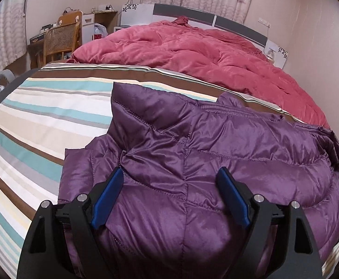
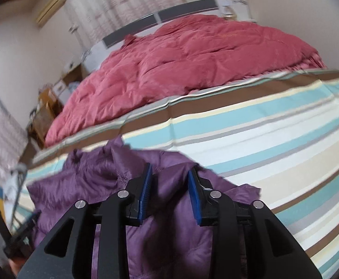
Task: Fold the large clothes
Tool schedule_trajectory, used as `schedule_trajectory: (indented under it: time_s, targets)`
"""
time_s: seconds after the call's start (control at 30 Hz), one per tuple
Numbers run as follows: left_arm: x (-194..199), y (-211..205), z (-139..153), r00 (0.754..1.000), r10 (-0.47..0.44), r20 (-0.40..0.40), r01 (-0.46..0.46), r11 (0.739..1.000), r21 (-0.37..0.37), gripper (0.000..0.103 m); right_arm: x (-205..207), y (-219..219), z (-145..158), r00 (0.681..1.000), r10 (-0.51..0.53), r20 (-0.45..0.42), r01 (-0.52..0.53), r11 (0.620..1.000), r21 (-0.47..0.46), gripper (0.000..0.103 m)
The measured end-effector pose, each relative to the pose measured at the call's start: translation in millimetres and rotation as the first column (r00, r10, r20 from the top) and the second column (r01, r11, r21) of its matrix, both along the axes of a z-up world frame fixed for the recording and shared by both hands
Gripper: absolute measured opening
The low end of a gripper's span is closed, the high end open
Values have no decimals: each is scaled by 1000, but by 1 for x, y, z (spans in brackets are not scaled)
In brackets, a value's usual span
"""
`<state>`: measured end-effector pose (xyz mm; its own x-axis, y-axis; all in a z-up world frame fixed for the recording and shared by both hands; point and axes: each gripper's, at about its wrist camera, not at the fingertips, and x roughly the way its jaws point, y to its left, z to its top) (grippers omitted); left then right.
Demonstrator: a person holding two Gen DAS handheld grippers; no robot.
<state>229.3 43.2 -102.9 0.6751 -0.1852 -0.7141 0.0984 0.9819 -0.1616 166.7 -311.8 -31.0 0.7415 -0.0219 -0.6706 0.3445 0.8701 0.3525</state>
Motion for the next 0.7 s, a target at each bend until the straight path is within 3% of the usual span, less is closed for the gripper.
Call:
schedule_trajectory:
  time_s: [0.03,0.07,0.2,0.33,0.43,0.5,0.57,0.7]
  targets:
    - [1,-2,0,1000,-5,-1,5,1000,10,84,-2,-6,2,999,-34,12,34,999,3,66]
    - [0,-2,-1,1000,-7,0,7,1000,16,84,-7,-10,5,998,-63,31,63,998,-4,69]
    - [-5,-4,7,1000,7,2,-7,1000,19,83,-14,-5,19,998,-30,55,34,996,-78,69]
    - [-14,-14,29,999,-7,45,8,1000,-26,83,-11,35,24,996,88,31,-80,976,-203,68]
    - [-17,-37,45,995,-69,76,66,997,44,81,0,71,19,981,192,-14,-189,947,-260,63]
    - [-17,-51,49,990,-120,74,112,989,94,72,9,92,13,965,260,-47,-262,925,-277,63]
    - [-12,-70,46,982,-186,45,175,969,174,60,18,104,7,950,302,-78,-311,903,-295,58]
    - [4,-95,37,967,-254,-28,251,927,279,54,44,112,-13,927,334,-170,-371,876,-309,58]
